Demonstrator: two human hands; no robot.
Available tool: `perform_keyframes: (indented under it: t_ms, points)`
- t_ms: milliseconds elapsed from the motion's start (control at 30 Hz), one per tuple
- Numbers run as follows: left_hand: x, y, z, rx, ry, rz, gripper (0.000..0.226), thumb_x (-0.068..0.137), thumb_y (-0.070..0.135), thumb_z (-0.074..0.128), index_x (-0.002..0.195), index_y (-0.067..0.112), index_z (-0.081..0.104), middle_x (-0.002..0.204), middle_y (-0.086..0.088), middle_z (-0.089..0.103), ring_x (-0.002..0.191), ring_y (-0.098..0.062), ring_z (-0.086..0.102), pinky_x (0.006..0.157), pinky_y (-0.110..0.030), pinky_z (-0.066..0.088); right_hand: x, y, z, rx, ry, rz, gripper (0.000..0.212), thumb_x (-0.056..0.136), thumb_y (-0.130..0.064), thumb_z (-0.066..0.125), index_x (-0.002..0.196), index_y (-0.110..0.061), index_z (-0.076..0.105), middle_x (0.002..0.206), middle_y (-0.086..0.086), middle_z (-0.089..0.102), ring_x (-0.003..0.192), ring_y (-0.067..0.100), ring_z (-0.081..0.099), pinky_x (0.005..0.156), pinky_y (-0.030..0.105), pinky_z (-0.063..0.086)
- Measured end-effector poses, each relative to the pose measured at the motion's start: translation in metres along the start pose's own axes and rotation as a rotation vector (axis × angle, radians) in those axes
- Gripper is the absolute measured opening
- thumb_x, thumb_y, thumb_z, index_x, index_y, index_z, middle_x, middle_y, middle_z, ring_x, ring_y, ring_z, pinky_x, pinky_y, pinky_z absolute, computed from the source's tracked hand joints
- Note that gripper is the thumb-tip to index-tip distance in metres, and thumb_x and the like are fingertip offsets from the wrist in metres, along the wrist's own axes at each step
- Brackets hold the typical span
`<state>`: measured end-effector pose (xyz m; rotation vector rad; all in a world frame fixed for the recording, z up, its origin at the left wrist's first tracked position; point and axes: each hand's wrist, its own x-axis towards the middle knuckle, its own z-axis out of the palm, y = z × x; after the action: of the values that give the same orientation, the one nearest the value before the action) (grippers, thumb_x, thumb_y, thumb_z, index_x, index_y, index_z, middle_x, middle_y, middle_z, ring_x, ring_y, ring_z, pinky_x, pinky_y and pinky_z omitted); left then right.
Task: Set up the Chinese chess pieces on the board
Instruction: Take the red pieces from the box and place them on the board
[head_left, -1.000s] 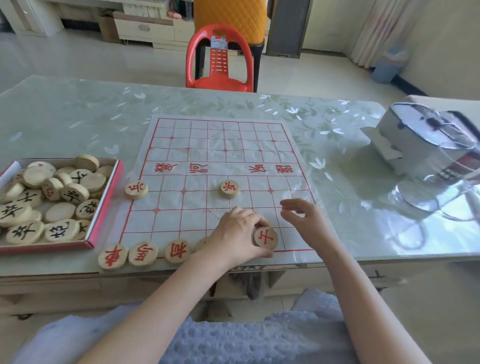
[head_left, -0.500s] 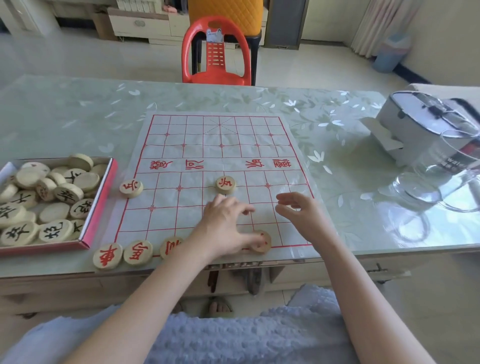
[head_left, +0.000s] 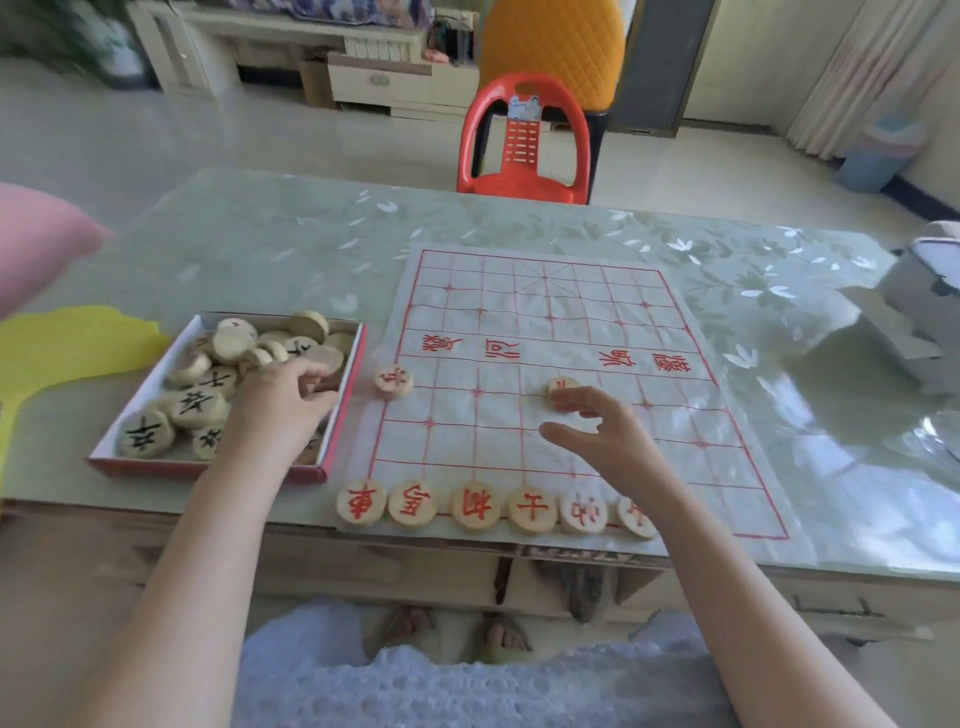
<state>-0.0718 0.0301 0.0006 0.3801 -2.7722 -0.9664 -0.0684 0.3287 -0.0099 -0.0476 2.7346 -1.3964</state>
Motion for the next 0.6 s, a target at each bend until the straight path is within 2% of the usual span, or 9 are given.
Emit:
perform_keyframes:
  t_ms: [133, 233, 333, 433, 533, 600]
  points:
    - [0.002, -0.032, -0.019, 0.000, 0.059, -0.078, 0.026, 0.079, 0.012, 0.066, 0.105, 0.014, 0.068, 0.109, -0.006, 0.068, 0.103, -0.026, 0.059, 0.081, -0.030, 0.041, 0.011, -0.027, 0.037, -0.038, -0.059, -0.055, 0.039, 0.081, -0.032, 0.068, 0.118, -0.026, 0.058, 0.111, -0.012, 0.057, 0.113, 0.010, 0.047, 0.093, 0.025, 0.034]
    - [0.004, -0.053, -0.032, 0.004, 0.165, -0.125, 0.027, 0.077, 0.010, 0.066, 0.103, 0.013, 0.070, 0.105, -0.008, 0.068, 0.100, -0.030, 0.059, 0.080, -0.030, 0.041, 0.020, -0.044, 0.063, -0.028, -0.083, -0.079, 0.037, 0.081, -0.033, 0.067, 0.117, -0.028, 0.059, 0.111, -0.014, 0.060, 0.114, 0.010, 0.047, 0.095, 0.028, 0.036]
    - [0.012, -0.075, -0.043, 0.031, 0.274, -0.149, 0.027, 0.075, 0.010, 0.068, 0.103, 0.011, 0.070, 0.105, -0.015, 0.068, 0.098, -0.037, 0.058, 0.089, -0.038, 0.044, 0.027, -0.058, 0.089, 0.024, -0.102, -0.090, 0.035, 0.083, -0.029, 0.066, 0.117, -0.024, 0.060, 0.112, -0.011, 0.062, 0.112, 0.010, 0.050, 0.089, 0.025, 0.036]
    - [0.020, -0.084, -0.044, -0.040, 0.262, -0.131, 0.032, 0.076, 0.008, 0.068, 0.107, 0.009, 0.067, 0.107, -0.015, 0.067, 0.103, -0.032, 0.058, 0.095, -0.038, 0.043, 0.036, -0.071, 0.116, 0.089, -0.095, -0.113, 0.031, 0.084, -0.027, 0.065, 0.114, -0.021, 0.062, 0.110, -0.009, 0.063, 0.109, 0.010, 0.053, 0.085, 0.020, 0.039]
    - [0.032, -0.082, -0.039, -0.063, 0.265, -0.079, 0.034, 0.075, 0.007, 0.069, 0.109, 0.010, 0.066, 0.107, -0.015, 0.068, 0.103, -0.032, 0.060, 0.092, -0.039, 0.046, 0.047, -0.090, 0.137, 0.139, -0.094, -0.166, 0.027, 0.086, -0.024, 0.062, 0.113, -0.018, 0.063, 0.107, -0.009, 0.063, 0.100, 0.004, 0.055, 0.076, 0.007, 0.040]
    - [0.039, -0.080, -0.031, 0.000, 0.286, -0.045, 0.031, 0.075, 0.013, 0.068, 0.105, 0.013, 0.068, 0.104, -0.015, 0.069, 0.101, -0.035, 0.059, 0.088, -0.042, 0.046, 0.056, -0.102, 0.150, 0.160, -0.100, -0.190, 0.028, 0.087, -0.019, 0.060, 0.114, -0.015, 0.063, 0.106, -0.008, 0.063, 0.101, 0.007, 0.054, 0.080, 0.013, 0.040]
